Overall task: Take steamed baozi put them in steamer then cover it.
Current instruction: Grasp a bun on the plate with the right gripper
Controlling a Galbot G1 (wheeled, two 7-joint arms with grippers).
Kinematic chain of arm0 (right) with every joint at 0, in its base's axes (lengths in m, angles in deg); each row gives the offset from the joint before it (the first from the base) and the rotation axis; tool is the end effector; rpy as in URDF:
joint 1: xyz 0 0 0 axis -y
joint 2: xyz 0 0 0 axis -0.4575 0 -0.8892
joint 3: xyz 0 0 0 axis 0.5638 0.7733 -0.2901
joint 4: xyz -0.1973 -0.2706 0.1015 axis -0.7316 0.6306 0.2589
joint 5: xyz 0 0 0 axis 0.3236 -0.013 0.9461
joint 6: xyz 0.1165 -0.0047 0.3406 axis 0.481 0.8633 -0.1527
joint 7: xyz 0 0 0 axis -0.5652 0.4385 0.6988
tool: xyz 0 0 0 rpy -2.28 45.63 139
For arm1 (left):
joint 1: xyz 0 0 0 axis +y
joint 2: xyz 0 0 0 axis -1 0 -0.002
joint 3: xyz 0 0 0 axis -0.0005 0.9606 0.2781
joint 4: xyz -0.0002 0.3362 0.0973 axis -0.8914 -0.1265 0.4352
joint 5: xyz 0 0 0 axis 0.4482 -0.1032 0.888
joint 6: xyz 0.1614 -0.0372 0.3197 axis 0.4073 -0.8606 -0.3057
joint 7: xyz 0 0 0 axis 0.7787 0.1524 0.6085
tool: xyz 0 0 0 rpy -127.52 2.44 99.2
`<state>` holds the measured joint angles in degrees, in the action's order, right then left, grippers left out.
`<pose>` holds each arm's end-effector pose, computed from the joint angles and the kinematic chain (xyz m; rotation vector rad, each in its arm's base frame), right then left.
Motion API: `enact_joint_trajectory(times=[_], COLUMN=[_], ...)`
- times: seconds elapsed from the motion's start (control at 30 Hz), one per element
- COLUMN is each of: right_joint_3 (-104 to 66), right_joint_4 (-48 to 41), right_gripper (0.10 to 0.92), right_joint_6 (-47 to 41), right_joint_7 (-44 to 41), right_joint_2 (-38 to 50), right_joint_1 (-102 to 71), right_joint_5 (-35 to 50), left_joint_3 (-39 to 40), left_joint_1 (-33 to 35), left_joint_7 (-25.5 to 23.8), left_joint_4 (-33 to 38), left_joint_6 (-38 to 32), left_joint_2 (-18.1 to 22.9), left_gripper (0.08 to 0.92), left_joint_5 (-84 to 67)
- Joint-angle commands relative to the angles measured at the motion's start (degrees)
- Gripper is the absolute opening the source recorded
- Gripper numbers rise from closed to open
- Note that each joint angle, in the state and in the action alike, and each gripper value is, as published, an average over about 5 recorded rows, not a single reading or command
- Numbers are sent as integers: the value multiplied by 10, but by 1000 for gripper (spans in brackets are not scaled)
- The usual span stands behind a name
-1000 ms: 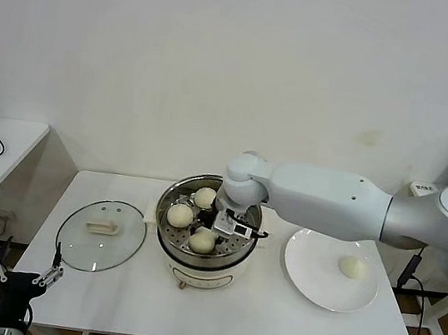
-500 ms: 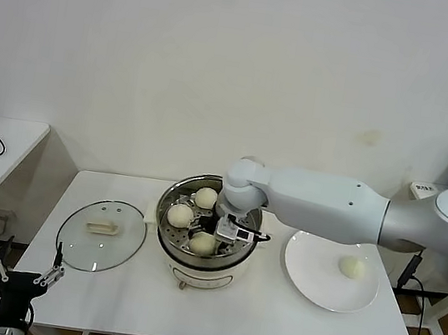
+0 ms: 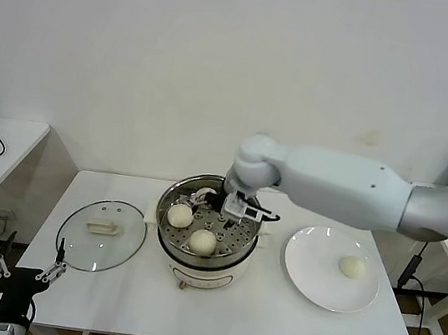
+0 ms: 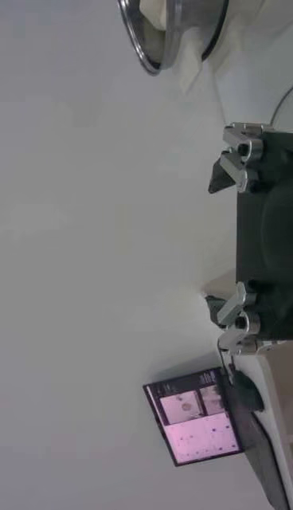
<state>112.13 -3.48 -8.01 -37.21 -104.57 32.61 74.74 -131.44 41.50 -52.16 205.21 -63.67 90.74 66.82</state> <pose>0.5208 0.1387 -0.0501 -1.9013 0.5816 -2.2834 0.1351 0.1117 -0.2857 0.3657 -3.0563 -0.5620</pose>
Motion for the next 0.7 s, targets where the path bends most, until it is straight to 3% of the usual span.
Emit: enact_joint_trajectory(times=[0.03,0.33,0.7], right_joint_3=[-13,-4,-54], right_joint_4=[1,30,36], right_gripper=[823,823,823], right_joint_6=[-71,-247,-320], right_joint_7=[-24,-81,-89], right_joint_2=[103,269,402], right_joint_1=[67,53,-77], right_joint_5=[63,122,85], left_joint_3=[3,15,30], left_joint_1=[-2,-9,-14], left_joint_7=[0,-1,-2], left_joint_4=[0,-1,-2], left_joint_6=[1,1,4], left_joint_2=[-2,-14,-27], left_gripper=[823,823,823], left_joint_5=[0,1,3])
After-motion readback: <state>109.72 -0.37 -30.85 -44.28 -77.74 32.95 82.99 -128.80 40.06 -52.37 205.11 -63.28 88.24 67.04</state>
